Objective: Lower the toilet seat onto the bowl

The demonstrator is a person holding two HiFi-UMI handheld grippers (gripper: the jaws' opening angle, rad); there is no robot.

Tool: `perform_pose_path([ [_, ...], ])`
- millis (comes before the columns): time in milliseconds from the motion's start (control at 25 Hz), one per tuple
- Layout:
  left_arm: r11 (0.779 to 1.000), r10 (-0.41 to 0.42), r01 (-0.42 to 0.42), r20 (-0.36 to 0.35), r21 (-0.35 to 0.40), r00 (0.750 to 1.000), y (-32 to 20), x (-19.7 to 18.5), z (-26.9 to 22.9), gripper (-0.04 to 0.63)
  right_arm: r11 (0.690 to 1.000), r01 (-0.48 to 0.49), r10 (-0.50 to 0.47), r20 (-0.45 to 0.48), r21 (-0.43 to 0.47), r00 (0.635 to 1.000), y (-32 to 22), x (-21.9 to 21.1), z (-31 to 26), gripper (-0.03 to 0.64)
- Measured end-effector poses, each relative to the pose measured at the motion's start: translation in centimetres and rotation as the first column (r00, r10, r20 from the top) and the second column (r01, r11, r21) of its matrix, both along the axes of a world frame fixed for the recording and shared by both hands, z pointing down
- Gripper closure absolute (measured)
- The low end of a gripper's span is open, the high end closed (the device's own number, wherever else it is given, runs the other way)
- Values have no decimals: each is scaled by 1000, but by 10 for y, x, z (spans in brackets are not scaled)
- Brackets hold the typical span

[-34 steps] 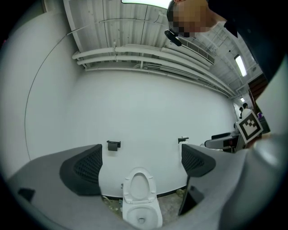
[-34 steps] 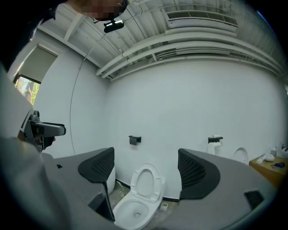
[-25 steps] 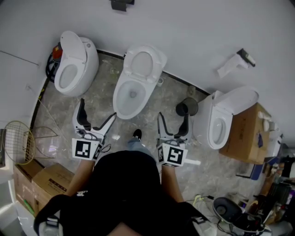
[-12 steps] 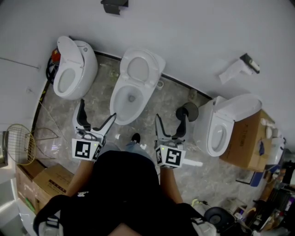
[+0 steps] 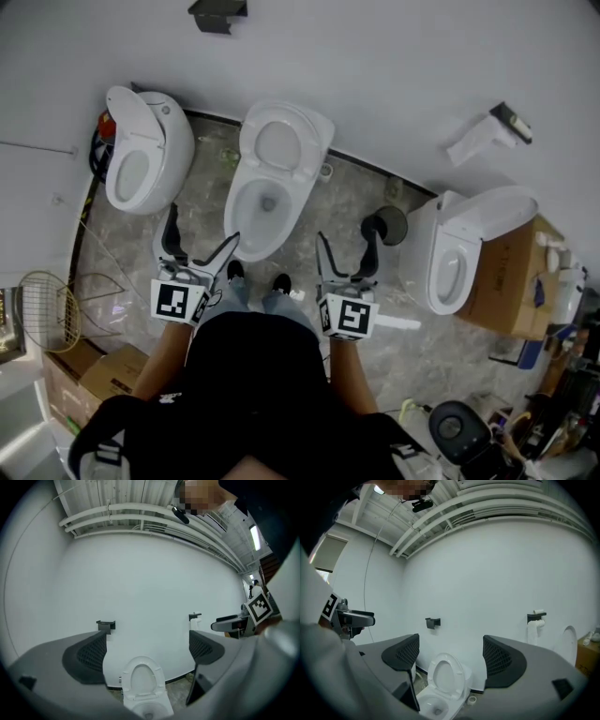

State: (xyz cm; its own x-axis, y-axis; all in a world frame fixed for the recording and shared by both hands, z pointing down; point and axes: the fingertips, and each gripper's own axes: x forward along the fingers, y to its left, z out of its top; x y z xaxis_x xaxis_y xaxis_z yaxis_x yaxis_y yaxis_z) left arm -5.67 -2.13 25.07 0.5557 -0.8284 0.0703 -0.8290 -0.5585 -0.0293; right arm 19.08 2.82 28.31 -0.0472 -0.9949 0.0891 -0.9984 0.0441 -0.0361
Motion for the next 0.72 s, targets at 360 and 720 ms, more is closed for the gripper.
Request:
perform_pose_path([
  [360,984,171,-166,72,-68,983,-70,4,48,58,998,43,-48,-144,-43,988,-62,-29,29,187],
  [720,954,297,-282,187,-103,936,-149,30,119,58,992,61,-83,-207,-111,975,-155,-33,82,187],
])
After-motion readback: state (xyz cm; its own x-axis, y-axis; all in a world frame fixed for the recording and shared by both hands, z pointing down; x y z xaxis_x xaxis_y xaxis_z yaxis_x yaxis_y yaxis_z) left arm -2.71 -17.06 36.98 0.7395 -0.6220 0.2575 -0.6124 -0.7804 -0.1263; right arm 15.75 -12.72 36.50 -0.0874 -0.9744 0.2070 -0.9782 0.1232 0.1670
